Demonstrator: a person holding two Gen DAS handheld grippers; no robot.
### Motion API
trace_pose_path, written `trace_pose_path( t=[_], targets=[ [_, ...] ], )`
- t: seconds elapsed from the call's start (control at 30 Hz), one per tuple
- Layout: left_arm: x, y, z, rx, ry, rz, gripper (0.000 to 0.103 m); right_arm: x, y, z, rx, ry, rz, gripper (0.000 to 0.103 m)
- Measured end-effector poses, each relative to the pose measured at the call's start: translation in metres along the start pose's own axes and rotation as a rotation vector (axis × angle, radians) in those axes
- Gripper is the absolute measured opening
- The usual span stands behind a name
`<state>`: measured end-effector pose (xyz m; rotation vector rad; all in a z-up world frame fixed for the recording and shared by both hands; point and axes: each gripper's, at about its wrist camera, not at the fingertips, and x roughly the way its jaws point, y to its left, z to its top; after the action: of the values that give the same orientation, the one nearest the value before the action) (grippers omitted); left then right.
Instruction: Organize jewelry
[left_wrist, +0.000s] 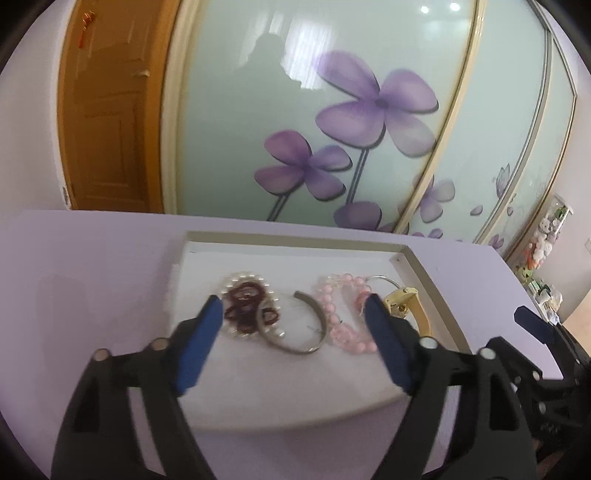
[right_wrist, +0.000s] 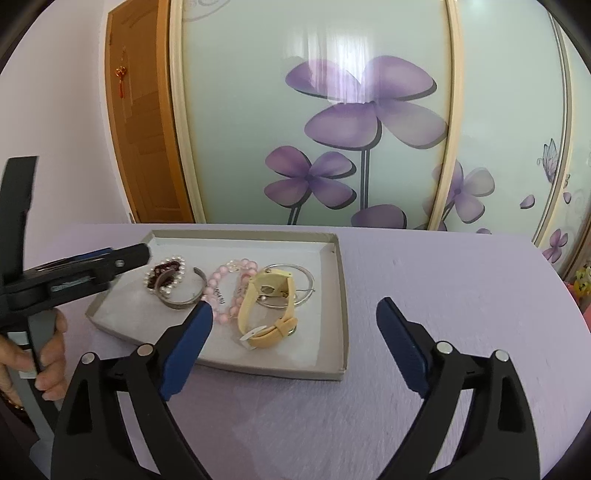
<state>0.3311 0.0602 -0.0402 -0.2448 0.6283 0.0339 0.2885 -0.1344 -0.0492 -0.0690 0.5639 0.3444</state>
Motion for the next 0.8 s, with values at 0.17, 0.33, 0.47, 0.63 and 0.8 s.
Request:
trace_pose_path(
  t=[0.17,0.33,0.47,0.63,0.8],
  targets=[
    [-0.049,0.009,-0.013,0.002,-0.068,0.011,0.094,-0.018,0.012,-0.003,-0.010,-0.018,0.023,0.094],
    [-0.093,0.015,-0.036,0.003,-0.142,0.027,0.099,-0.033,0.027,-0.014,-0.009,-0.030,0.050,0.096],
    [-0.110,0.018,-0.051,-0.001,-0.174,0.043,0.099,-0.041,0.036,-0.028,-0.003,-0.028,0.046,0.096],
    [-0.123,0.016,-0.068,0.032,-0.190,0.050,0.101,-0.051,0.038,-0.041,0.013,-0.013,0.038,0.099],
    [-0.128,0.008,-0.085,0.079,-0.194,0.074,0.101,-0.059,0.036,-0.054,0.043,-0.020,0.029,0.102]
  ],
)
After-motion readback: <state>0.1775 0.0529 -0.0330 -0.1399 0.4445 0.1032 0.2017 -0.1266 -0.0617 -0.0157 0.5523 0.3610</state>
